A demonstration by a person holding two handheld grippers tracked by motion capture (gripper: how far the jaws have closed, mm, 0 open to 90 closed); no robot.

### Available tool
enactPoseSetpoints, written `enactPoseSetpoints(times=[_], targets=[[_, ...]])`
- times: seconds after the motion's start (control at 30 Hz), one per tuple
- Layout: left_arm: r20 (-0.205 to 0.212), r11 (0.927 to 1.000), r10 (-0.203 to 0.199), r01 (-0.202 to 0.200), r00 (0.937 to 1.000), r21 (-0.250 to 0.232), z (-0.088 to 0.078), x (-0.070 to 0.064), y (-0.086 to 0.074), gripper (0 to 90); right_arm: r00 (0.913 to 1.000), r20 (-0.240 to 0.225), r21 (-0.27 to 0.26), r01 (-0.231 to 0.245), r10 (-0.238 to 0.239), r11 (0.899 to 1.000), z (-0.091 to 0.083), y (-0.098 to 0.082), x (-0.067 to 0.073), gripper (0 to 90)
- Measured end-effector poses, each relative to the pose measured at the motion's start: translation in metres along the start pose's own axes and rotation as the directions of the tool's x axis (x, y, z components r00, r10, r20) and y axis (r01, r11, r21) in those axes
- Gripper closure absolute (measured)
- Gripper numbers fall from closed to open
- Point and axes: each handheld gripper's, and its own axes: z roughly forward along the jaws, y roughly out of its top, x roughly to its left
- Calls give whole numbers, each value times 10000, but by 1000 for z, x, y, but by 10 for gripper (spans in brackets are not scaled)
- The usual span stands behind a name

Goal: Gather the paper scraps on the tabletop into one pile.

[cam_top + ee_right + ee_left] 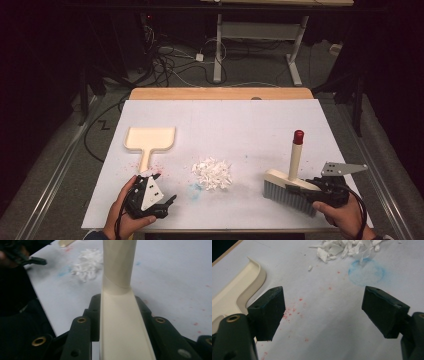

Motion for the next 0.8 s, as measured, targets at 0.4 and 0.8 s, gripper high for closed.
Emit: enactPoseSetpoints(times=[0.4,0.8], targets=[[143,9995,227,-230,9996,200,4,-4,2,179,9938,-92,1307,-1087,1108,9854,26,25,-57,589],[314,9989,348,-357,9989,293,5,-6,1,179,9976,40,1558,-696,698,9853,32,54,-91,559]])
